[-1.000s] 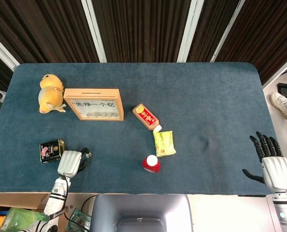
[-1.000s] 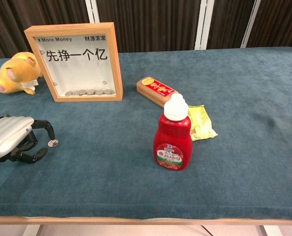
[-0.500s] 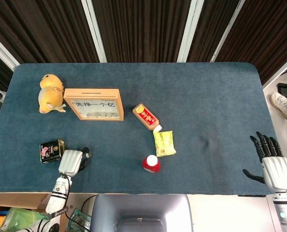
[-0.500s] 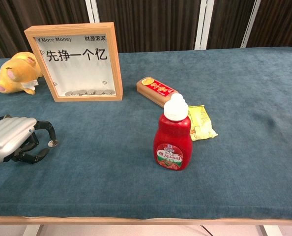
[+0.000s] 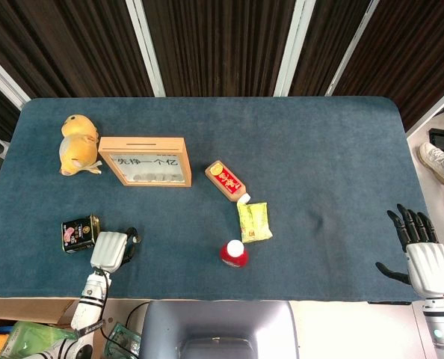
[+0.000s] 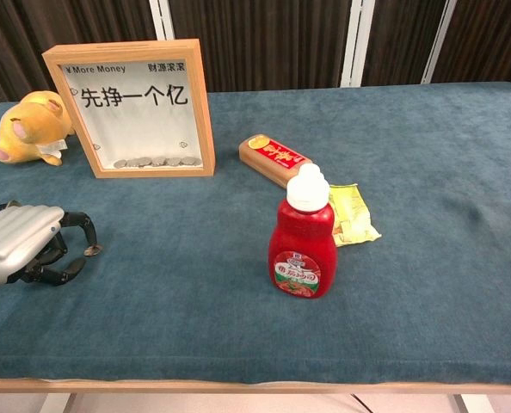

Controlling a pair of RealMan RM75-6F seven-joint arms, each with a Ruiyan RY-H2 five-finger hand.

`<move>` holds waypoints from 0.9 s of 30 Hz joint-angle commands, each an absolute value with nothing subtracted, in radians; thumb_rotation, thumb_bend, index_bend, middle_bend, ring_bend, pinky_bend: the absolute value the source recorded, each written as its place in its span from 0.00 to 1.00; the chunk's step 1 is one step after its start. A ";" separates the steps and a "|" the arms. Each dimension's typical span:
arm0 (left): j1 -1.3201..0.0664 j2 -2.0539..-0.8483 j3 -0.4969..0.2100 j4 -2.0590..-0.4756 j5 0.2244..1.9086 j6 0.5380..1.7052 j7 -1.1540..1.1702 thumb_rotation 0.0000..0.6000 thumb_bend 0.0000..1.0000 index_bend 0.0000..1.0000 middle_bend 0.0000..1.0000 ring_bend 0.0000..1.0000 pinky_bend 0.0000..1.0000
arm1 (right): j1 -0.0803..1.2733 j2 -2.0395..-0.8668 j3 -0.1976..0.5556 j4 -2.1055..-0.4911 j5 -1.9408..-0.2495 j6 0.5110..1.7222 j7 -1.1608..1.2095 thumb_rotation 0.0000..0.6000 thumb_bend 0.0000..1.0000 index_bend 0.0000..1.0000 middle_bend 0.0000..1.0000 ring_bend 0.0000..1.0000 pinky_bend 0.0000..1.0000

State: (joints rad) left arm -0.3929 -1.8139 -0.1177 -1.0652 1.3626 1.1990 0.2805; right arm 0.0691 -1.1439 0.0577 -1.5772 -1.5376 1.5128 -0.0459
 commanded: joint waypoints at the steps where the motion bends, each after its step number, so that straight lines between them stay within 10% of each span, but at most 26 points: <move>1: -0.394 -1.814 -0.117 -1.065 1.360 1.197 0.280 1.00 0.40 0.44 1.00 1.00 1.00 | 0.069 -1.144 0.058 -1.577 -1.538 1.514 -0.044 1.00 0.22 0.00 0.00 0.00 0.00; 27: -0.402 -1.848 -0.128 -1.000 1.361 1.234 0.230 1.00 0.41 0.57 1.00 1.00 1.00 | 0.070 -1.142 0.054 -1.577 -1.541 1.508 -0.047 1.00 0.22 0.00 0.00 0.00 0.00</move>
State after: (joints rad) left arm -0.4014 -1.8477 -0.1276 -1.0002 1.3609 1.2344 0.2295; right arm 0.0702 -1.1424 0.0542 -1.5767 -1.5413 1.5078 -0.0465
